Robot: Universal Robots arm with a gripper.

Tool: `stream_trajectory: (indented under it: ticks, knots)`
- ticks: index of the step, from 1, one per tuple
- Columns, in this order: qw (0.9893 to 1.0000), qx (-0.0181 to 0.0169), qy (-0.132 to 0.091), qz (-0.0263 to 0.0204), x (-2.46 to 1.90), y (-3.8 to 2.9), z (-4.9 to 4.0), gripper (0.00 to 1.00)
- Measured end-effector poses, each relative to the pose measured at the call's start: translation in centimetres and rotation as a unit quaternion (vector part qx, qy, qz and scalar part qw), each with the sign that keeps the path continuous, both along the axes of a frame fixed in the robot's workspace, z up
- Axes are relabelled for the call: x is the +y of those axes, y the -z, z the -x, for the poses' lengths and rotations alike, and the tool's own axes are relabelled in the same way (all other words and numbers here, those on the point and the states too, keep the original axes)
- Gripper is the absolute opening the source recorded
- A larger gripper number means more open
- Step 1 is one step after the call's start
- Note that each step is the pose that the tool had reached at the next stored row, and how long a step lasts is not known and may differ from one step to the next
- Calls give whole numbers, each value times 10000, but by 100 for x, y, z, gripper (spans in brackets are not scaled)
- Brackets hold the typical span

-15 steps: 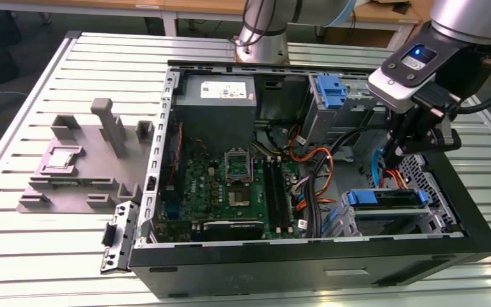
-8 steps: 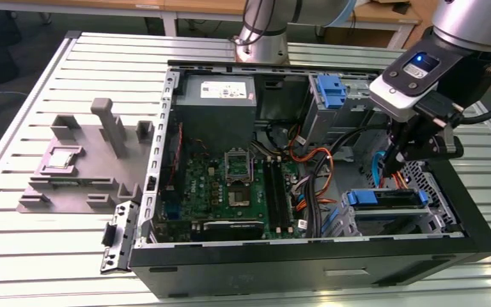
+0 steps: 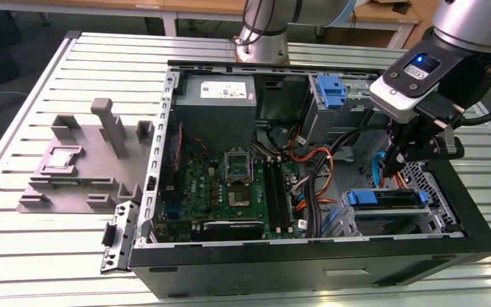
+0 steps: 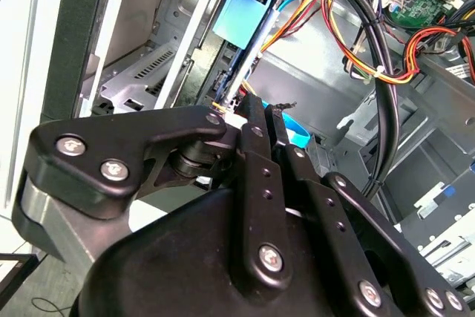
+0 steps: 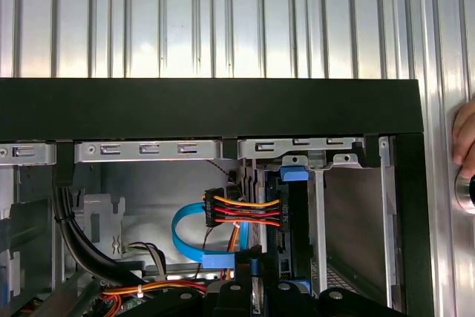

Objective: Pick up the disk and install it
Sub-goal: 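Insert the second disk wire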

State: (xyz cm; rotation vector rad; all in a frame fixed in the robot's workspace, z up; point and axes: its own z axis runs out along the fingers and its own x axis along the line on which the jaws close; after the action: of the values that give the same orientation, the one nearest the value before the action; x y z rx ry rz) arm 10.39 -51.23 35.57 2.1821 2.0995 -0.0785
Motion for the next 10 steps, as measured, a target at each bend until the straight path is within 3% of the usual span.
stream_trajectory:
  ticks: [7, 8, 9, 10]
  knots:
    - [10000, -1, -1, -4, 0, -1, 0, 16]
    - [10000, -1, -1, -42, -3, -1, 0, 16]
    - [9999, -1, -1, -108, -8, 0, 1, 16]
    - [9999, -1, 0, -133, -17, 1, 1, 16]
